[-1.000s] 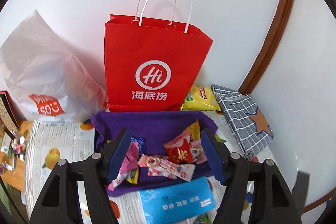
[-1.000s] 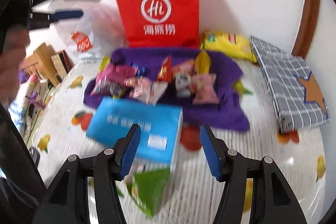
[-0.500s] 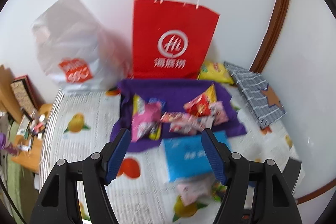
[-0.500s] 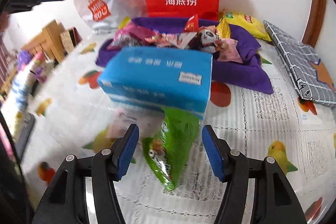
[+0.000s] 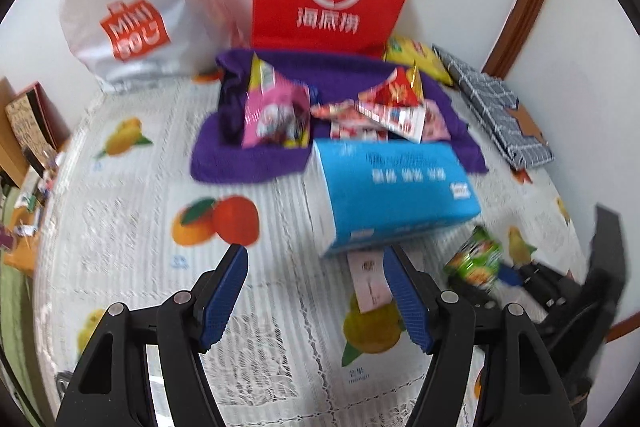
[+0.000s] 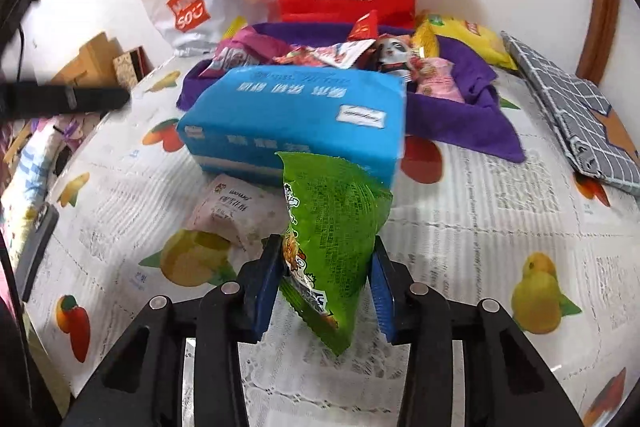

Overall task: Organize snacks
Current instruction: 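Grasp the white WOWO snack packet with the left tool while the right tool grasps the green snack bag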

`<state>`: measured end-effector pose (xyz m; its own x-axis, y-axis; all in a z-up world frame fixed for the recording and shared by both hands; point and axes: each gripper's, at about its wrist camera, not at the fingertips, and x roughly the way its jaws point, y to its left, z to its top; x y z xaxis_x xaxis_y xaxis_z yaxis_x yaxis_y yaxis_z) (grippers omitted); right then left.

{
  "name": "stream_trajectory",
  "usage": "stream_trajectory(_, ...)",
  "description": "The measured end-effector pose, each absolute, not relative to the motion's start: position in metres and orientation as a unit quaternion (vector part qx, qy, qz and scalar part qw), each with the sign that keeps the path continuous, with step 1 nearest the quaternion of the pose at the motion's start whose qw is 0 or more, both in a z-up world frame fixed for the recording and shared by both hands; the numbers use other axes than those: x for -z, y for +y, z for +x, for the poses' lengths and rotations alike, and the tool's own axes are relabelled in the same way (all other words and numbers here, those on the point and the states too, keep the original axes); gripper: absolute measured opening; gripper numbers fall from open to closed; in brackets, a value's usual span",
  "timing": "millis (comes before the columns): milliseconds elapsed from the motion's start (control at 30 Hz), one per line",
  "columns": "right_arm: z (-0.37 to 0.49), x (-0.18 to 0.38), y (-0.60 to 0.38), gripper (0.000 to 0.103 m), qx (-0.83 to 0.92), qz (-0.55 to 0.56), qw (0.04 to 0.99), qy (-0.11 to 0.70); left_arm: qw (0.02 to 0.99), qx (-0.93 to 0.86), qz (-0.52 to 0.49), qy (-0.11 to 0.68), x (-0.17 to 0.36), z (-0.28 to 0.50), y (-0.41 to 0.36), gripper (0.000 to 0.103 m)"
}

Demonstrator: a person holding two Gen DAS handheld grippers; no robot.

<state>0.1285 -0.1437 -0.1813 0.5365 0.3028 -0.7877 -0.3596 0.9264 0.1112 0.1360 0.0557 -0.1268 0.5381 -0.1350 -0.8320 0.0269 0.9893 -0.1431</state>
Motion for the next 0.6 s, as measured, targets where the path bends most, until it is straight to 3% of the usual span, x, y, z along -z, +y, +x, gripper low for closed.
stream_trajectory(300,0.132,0.182,-0.153,0.041,-0.144,-0.032,0.88,0.451,0.856,0.092,-0.059,0.506,0.149,0.143,0.048,0.068)
stream_trajectory(600,0.138,0.199,-0.157,0.042,-0.121,0.037,0.873,0.471,0.846,0.12,-0.053,0.517,0.159,0.144,0.045,0.067)
